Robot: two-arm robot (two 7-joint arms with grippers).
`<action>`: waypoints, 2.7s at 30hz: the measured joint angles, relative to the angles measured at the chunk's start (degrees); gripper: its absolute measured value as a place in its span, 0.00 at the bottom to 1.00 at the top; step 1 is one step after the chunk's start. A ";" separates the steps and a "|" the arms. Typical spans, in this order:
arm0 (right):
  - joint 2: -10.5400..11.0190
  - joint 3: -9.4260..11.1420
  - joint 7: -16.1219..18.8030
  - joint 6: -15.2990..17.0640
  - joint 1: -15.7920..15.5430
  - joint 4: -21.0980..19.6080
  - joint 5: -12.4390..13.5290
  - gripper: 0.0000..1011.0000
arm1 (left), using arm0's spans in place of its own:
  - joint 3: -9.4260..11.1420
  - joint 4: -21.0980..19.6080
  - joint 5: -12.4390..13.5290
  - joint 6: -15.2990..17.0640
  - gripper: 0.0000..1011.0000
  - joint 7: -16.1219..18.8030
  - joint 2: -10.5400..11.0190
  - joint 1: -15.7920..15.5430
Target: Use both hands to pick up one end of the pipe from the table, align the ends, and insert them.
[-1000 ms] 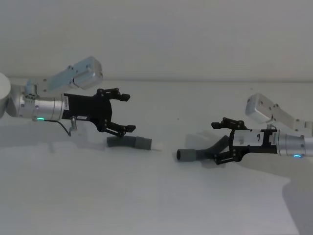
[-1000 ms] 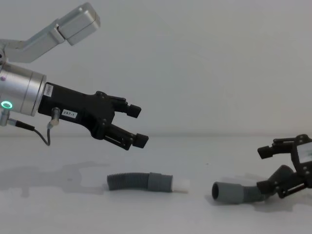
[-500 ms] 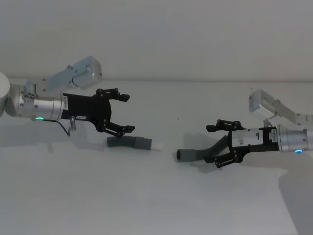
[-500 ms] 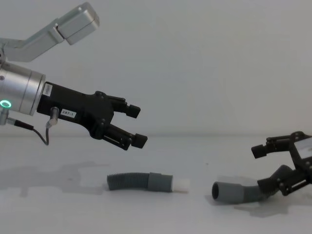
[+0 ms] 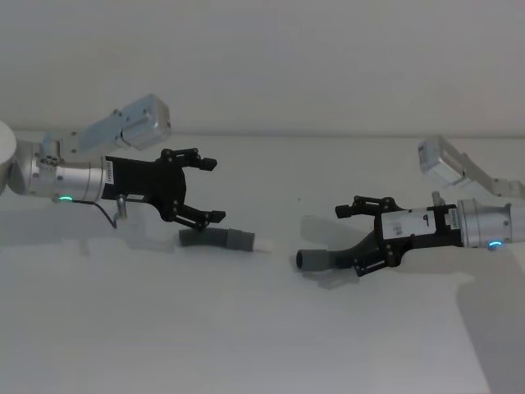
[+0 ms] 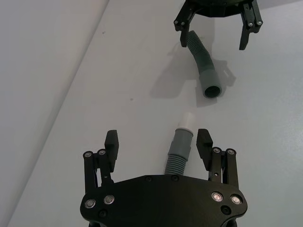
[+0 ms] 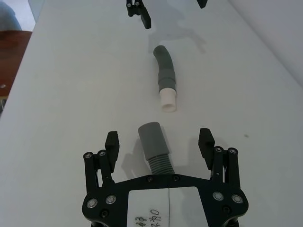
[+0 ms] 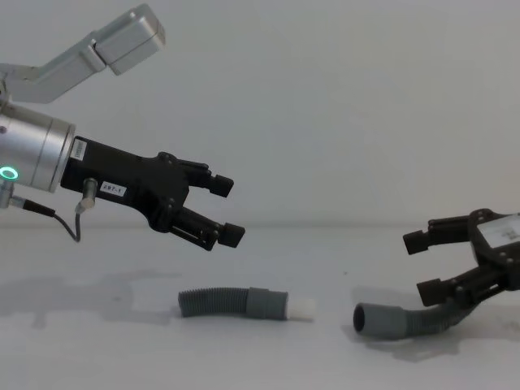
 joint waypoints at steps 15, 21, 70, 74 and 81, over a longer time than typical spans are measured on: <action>-2.37 -2.13 1.36 -0.80 2.37 5.04 0.03 0.99 | -0.01 0.00 0.01 -0.01 0.99 -0.07 0.00 -0.04; -3.06 -3.10 0.75 -1.65 3.07 6.77 -0.87 0.99 | -0.01 0.00 0.00 -0.01 0.99 -0.07 0.00 -0.04; -4.34 -8.65 -1.65 -3.71 6.59 12.38 -4.43 0.99 | 0.00 0.00 0.00 -0.01 0.99 -0.06 0.00 -0.04; -4.35 -8.97 -1.72 -3.51 6.73 12.21 -4.47 0.99 | -0.01 0.00 0.00 -0.01 0.99 -0.06 -0.01 -0.03; -4.35 -9.27 -1.79 -3.30 6.85 12.09 -4.51 0.96 | -0.01 0.00 0.01 -0.01 0.99 -0.06 -0.01 -0.03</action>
